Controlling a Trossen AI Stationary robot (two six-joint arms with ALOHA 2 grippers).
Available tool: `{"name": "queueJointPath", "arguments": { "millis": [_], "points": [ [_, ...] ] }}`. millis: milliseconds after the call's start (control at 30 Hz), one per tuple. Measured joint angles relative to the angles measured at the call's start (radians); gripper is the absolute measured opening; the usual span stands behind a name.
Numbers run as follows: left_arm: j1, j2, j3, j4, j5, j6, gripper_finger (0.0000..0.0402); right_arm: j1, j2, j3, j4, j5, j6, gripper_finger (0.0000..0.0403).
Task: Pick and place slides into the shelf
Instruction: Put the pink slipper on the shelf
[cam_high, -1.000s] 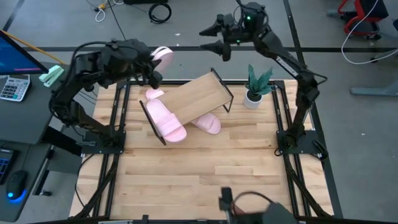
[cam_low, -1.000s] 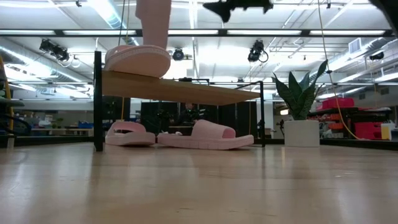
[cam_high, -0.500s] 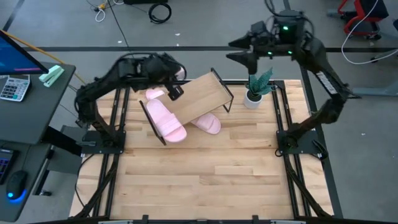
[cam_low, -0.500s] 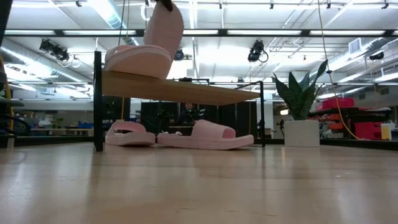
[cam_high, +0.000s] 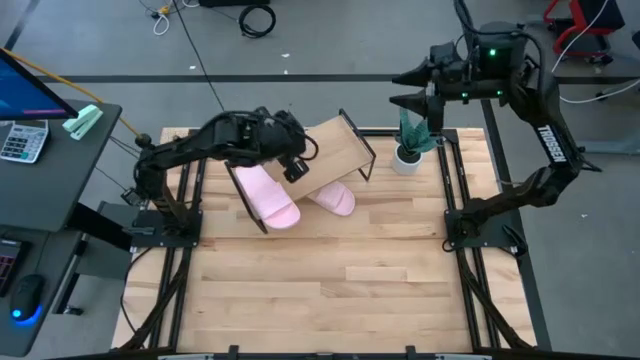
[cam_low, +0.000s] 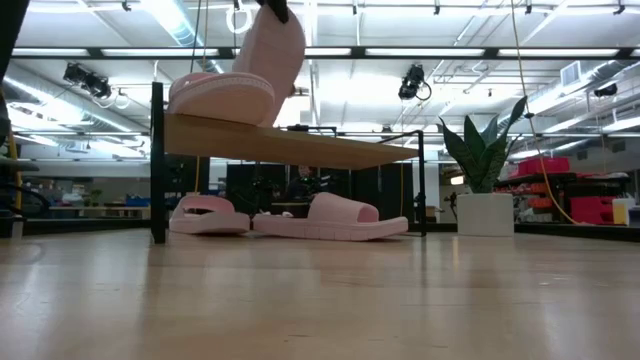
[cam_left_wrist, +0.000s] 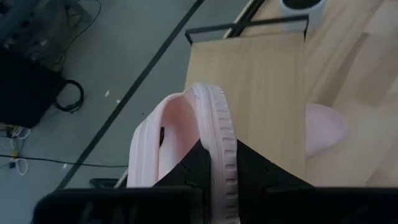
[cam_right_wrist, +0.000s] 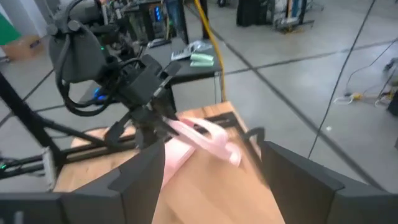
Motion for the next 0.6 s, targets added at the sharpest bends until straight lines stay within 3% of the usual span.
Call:
{"name": "queueJointPath", "arguments": {
  "millis": [433,600],
  "points": [
    [-0.069,0.062,0.000,-0.057,0.002,-0.090,0.0048,0.000,0.002,-0.001,-0.102,-0.020,-0.036,0.0272],
    [-0.087,0.063,0.000,-0.060,0.004,-0.188,0.0046,0.000,0.002,-0.001,-0.106,-0.020,-0.036,0.0271]
  ]
}}
